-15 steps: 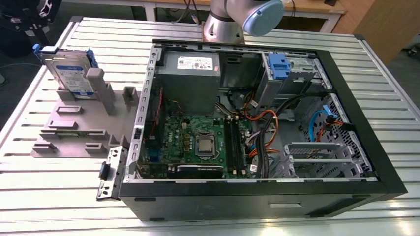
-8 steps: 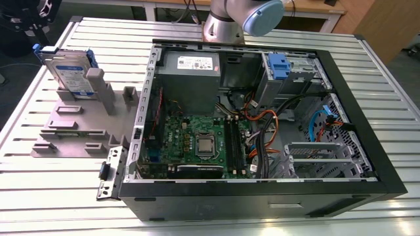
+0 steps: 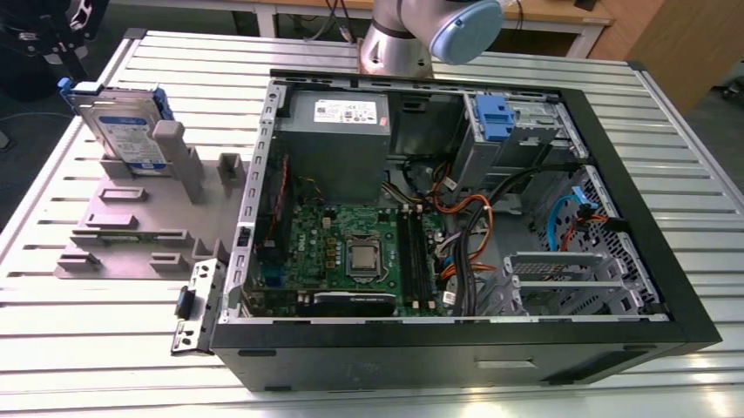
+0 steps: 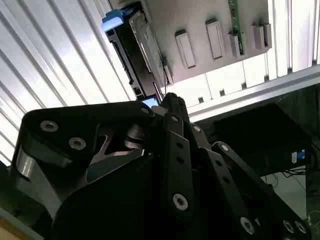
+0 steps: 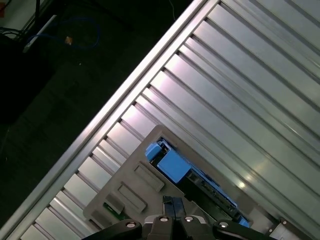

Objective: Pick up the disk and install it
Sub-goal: 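Pick up the disk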

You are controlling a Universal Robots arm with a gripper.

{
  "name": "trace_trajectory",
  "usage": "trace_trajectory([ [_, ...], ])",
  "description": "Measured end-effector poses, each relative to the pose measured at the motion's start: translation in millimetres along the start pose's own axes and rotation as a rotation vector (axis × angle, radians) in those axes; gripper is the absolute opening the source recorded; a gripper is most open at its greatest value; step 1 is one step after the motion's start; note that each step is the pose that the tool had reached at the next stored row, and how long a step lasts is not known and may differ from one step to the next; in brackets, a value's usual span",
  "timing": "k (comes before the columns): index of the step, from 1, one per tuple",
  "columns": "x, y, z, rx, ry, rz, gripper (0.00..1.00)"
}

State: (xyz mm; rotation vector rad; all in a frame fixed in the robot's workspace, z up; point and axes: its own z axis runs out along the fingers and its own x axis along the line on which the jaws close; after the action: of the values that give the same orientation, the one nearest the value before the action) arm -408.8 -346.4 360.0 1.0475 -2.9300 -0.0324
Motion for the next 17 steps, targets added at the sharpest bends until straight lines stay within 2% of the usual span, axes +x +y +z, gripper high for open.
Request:
trace_trajectory([
  [17,0.0,0.0,0.0,0.0013,0.002,-0.064,0.11],
])
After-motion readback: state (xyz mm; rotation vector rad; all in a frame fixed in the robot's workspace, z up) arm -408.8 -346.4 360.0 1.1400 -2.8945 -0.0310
